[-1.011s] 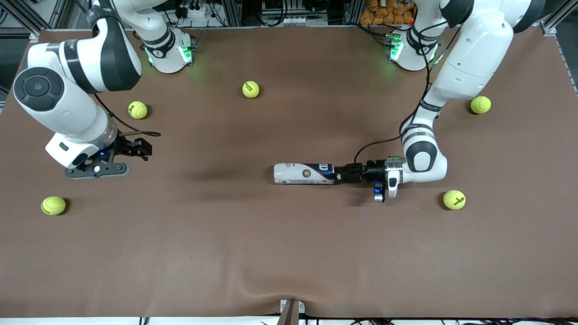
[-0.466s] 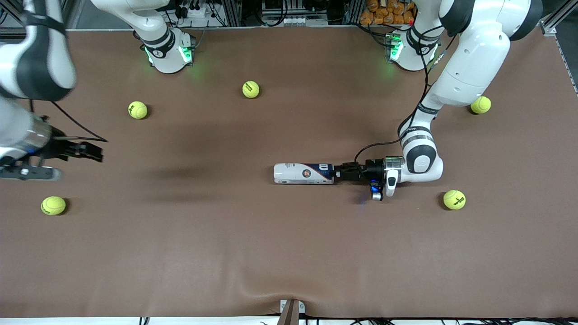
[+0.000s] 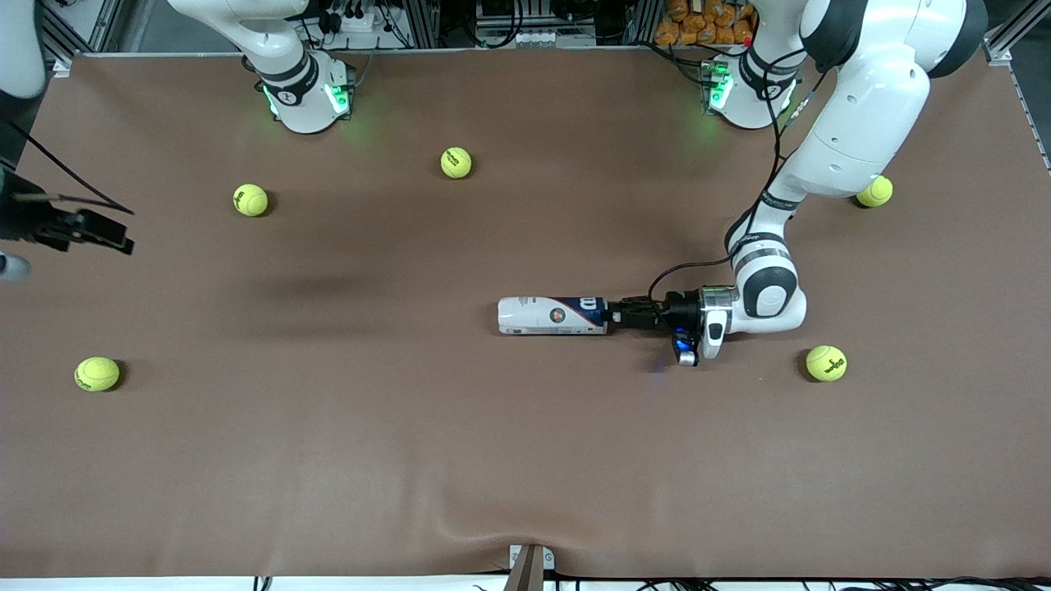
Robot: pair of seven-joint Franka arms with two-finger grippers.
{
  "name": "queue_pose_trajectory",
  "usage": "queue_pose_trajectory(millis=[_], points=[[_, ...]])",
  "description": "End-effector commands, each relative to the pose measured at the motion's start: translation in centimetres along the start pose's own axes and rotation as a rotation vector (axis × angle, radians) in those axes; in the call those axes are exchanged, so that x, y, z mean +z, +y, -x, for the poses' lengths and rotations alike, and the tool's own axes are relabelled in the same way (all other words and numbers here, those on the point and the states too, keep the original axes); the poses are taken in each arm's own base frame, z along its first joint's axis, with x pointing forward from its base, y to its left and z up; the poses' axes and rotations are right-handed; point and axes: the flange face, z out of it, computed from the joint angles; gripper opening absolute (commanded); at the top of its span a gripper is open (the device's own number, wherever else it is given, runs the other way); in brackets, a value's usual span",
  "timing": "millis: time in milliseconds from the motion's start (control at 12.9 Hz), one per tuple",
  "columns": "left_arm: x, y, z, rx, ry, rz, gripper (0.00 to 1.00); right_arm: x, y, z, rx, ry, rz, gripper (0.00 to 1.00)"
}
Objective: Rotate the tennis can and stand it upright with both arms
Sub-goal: 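Grasp the can end with the left gripper while the right gripper withdraws, then lift the can end with the left gripper, tilting it upward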
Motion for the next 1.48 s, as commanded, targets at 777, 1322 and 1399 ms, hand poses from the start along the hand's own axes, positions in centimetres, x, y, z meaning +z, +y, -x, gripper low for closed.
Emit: queue_pose_trajectory(millis=[777, 1322, 1399], points=[[0.2, 0.9, -1.4, 0.043, 0.003, 0.044, 0.0, -9.4, 1.1, 2.0, -0.011, 0.05, -0.004, 1.0], [0.3, 8.9, -0.3, 0.064, 0.003, 0.045, 0.0, -9.8, 1.2, 2.1, -0.005, 0.03, -0.018, 1.0], [0.1, 10.7, 0.3, 0.035, 0.007, 0.044, 0.0, -9.8, 0.9, 2.1, -0.011, 0.027, -0.019, 1.0]])
